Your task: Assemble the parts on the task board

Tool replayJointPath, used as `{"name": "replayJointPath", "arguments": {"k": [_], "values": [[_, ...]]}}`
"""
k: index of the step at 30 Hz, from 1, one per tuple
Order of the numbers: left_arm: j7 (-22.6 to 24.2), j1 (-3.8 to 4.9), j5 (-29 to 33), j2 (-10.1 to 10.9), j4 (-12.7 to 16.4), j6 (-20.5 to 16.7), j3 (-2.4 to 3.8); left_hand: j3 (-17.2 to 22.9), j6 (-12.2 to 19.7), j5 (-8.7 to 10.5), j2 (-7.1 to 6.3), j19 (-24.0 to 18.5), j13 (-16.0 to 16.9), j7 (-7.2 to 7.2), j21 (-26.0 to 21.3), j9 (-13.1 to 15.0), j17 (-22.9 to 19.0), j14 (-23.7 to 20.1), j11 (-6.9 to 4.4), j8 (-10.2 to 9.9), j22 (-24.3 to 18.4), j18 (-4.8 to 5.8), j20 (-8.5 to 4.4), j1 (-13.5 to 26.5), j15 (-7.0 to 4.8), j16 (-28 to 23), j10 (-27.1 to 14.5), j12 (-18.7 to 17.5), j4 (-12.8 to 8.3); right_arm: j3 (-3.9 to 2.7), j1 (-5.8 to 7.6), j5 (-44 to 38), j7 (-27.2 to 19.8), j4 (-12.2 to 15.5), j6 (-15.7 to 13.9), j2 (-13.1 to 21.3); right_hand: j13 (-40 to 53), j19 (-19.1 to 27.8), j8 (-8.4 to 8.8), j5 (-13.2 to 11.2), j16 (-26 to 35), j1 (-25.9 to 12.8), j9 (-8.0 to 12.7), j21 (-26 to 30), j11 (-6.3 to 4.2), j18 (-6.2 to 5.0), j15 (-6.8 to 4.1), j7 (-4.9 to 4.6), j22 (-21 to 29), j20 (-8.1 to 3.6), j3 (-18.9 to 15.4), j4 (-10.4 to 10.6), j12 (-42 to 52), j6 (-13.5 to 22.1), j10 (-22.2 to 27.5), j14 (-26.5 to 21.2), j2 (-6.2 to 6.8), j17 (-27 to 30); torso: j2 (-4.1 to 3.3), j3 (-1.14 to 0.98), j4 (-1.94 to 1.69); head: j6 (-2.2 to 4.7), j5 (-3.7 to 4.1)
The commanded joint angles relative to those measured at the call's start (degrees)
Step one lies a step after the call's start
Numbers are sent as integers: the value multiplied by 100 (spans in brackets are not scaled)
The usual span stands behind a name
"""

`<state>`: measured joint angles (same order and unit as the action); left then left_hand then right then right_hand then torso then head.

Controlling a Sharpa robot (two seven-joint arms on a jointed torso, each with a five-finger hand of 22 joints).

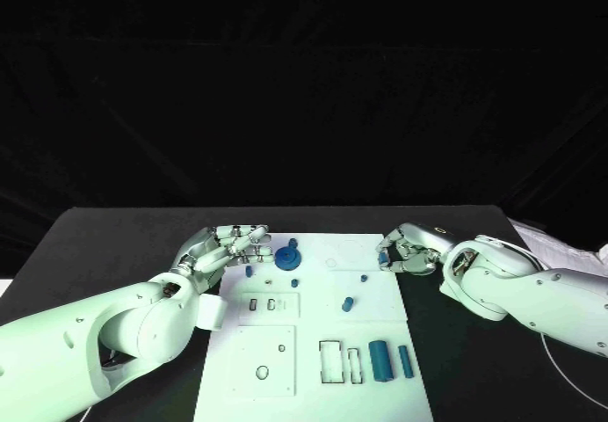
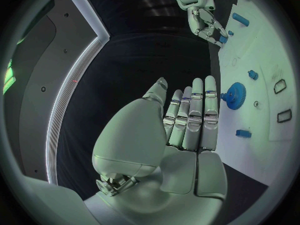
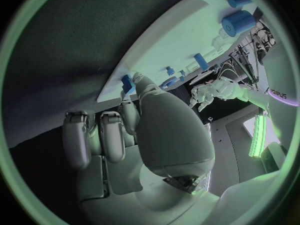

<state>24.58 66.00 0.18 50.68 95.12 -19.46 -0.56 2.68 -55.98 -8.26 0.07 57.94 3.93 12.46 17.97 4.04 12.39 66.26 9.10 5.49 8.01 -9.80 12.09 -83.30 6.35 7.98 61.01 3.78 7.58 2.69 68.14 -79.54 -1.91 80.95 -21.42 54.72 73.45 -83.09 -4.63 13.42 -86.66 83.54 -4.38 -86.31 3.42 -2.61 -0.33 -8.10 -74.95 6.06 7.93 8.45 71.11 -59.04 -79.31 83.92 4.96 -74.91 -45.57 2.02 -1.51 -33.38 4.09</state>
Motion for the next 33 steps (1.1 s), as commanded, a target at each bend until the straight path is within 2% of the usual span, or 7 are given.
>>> {"name": "replayJointPath", "arguments": {"k": [1, 15, 19, 22, 24, 28, 33], "values": [[26, 1, 6, -6, 10, 95, 3, 11, -3, -4, 47, -35, -5, 20, -13, -9, 6, -33, 32, -38, -9, -52, 7, -12, -10, -27, -9, -7, -30, 2, -7, -86, 44, -17, 114, -5, -3, -14, -40, -24, -18, 2, -5, -9, -34, 44, -50, 2, -568, -36, 35, -6, 36, -65, -5, 469, -71, -877, -1, -3, 3, -6, 15], [15, 0, 6, -10, 2, 91, 3, 11, -3, -4, 47, -35, -5, 20, -13, -9, 6, -33, 32, -38, -9, -52, 7, -12, -10, -27, -9, -7, -30, 1, -7, -73, 32, -12, 118, -12, 13, -18, -48, -33, -20, -12, -6, -11, -47, 45, -62, 18, -573, -47, 62, -6, 50, -120, -18, 471, -101, -882, -2, -5, 4, -15, 25], [15, 0, 6, -14, 3, 93, 3, 11, -3, -4, 47, -35, -5, 20, -13, -9, 6, -33, 32, -38, -9, -52, 7, -12, -10, -27, -9, -7, -30, 1, -7, -45, 30, -19, 112, -20, 62, -29, -108, -64, -23, 2, -25, -16, -91, 48, -95, 74, -588, -72, 141, -22, 101, -285, -59, 473, -197, -891, 3, -1, -1, -20, 44], [14, 0, 6, -12, 2, 93, 3, 11, -3, -4, 47, -35, -5, 20, -13, -9, 6, -33, 32, -38, -9, -52, 7, -12, -10, -27, -9, -7, -30, 1, -7, 27, 64, -40, 76, -30, 172, -56, -208, -336, -36, 75, -67, -30, -174, 56, -164, 171, -626, -127, 297, -86, 220, -514, -147, 480, -356, -920, 3, -2, -2, -31, 64], [14, 0, 6, -10, 2, 91, 3, 11, -3, -4, 47, -35, -5, 20, -13, -9, 6, -33, 32, -38, -9, -52, 7, -12, -10, -27, -9, -7, -30, 1, -7, 54, 82, -55, 43, -36, 220, -67, -257, -407, -43, 110, -91, -36, -211, 59, -196, 218, -641, -156, 372, -132, 271, -611, -187, 484, -419, -935, 2, -2, -3, -43, 69], [15, -1, 6, -5, 2, 89, 2, 11, -3, -4, 47, -35, -5, 20, -13, -9, 6, -33, 32, -38, -9, -52, 7, -12, -10, -27, -9, -7, -30, 0, -7, 83, 99, -62, -32, -50, 267, -74, -322, -432, -49, 127, -129, -39, -258, 61, -237, 276, -650, -198, 452, -197, 316, -721, -228, 488, -469, -949, 1, -1, -7, -40, 78], [15, -1, 6, 1, 4, 87, 2, 11, -3, -4, 47, -35, -5, 20, -13, -9, 6, -33, 32, -38, -9, -52, 7, -12, -10, -27, -9, -7, -30, -3, -6, 196, 230, 2, -190, -69, 272, -71, -344, -431, -47, 105, -143, -38, -273, 60, -252, 293, -647, -215, 475, -211, 316, -748, -235, 487, -483, -947, -1, -4, -3, -44, 76]]}}
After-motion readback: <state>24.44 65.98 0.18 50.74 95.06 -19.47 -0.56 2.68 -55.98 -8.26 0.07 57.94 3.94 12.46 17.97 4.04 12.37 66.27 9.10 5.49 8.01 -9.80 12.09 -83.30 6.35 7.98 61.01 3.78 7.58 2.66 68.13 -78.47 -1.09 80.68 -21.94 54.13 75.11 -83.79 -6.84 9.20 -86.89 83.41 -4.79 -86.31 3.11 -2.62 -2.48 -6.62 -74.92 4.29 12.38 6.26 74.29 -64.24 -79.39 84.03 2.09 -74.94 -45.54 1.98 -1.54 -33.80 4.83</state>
